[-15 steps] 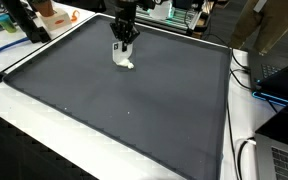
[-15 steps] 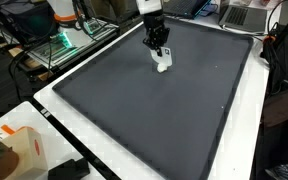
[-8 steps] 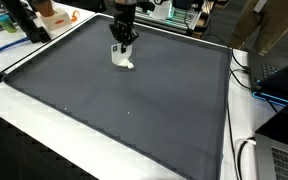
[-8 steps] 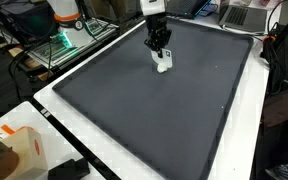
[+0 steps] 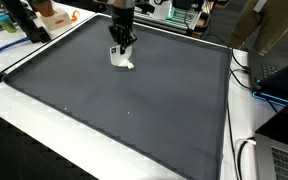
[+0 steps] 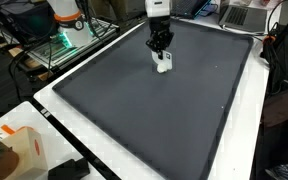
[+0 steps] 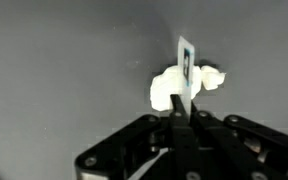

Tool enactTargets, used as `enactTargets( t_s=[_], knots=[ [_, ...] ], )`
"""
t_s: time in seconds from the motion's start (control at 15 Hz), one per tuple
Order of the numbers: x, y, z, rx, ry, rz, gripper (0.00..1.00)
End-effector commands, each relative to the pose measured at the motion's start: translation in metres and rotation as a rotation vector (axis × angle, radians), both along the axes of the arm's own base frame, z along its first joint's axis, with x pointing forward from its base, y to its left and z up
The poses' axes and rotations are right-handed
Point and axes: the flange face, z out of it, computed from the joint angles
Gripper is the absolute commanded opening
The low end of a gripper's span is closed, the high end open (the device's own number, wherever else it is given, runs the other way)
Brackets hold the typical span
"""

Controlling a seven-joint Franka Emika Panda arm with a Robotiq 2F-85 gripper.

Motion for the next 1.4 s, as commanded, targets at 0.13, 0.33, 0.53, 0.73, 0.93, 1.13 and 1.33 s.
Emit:
enactTargets(
  t_s=[0.13,0.33,0.53,0.73,0.93,1.13,1.33],
  knots=[
    [0.003,-0.012,-0.050,0.027,0.163,-0.038,0.01],
    [0.007,-0.012,-0.052,0.037,0.210,-0.053,0.01],
    [0.012,-0.013,-0.051,0.057,0.242,-0.065,0.01],
    [0.015,-0.014,-0.050,0.094,0.267,-0.053,0.01],
    [0.017,-0.019,-0.048,0.113,0.294,-0.043,0.01],
    [0.017,-0.023,-0.044,0.119,0.318,-0.039,0.01],
    [0.004,-0.023,-0.051,0.120,0.326,-0.037,0.01]
  ],
)
